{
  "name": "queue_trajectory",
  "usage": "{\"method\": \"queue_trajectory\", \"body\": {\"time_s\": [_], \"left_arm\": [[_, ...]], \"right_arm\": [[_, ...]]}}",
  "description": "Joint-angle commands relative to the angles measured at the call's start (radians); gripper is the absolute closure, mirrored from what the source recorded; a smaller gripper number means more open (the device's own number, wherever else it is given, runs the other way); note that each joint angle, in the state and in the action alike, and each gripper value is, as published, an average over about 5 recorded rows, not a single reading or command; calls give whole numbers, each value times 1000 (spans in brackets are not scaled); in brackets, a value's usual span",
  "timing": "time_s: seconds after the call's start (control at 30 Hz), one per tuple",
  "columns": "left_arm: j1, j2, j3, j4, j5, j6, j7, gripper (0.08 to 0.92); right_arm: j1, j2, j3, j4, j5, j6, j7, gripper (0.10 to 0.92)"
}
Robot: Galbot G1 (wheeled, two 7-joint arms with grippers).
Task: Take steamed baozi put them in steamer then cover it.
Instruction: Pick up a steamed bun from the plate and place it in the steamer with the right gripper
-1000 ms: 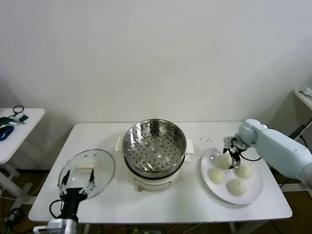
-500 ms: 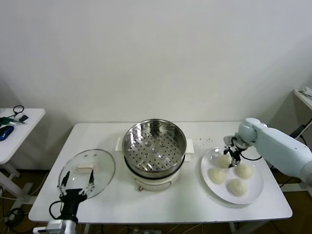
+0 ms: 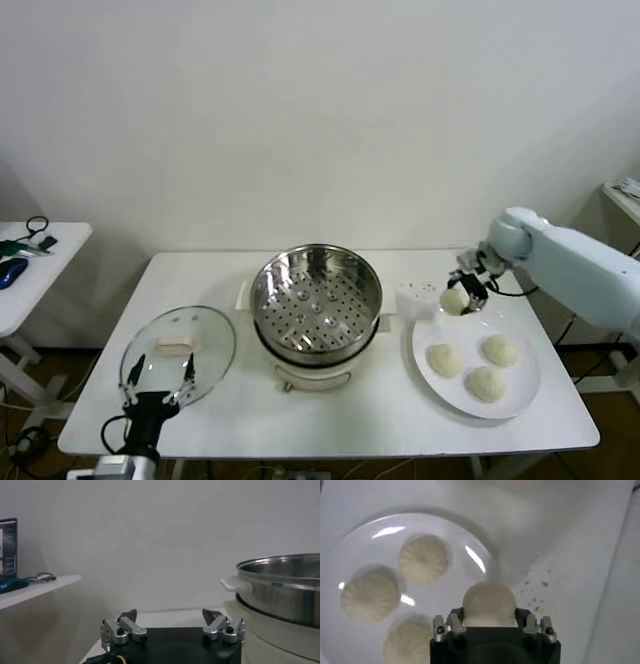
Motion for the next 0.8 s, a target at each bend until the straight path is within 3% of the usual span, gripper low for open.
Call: {"method": "queue_trajectory", "body": {"time_s": [0.03, 0.37, 0.8], "left_arm": [[25, 5, 9, -16, -13, 14, 10, 177], [35, 9, 13, -10, -23, 26, 11, 177], [44, 8, 4, -3, -24, 33, 0, 177]], "right_arm": [[260, 114, -106, 52, 10, 178, -42, 353], [300, 315, -52, 121, -241, 436, -63, 347], [107, 499, 38, 125, -475, 520, -29, 338]]}}
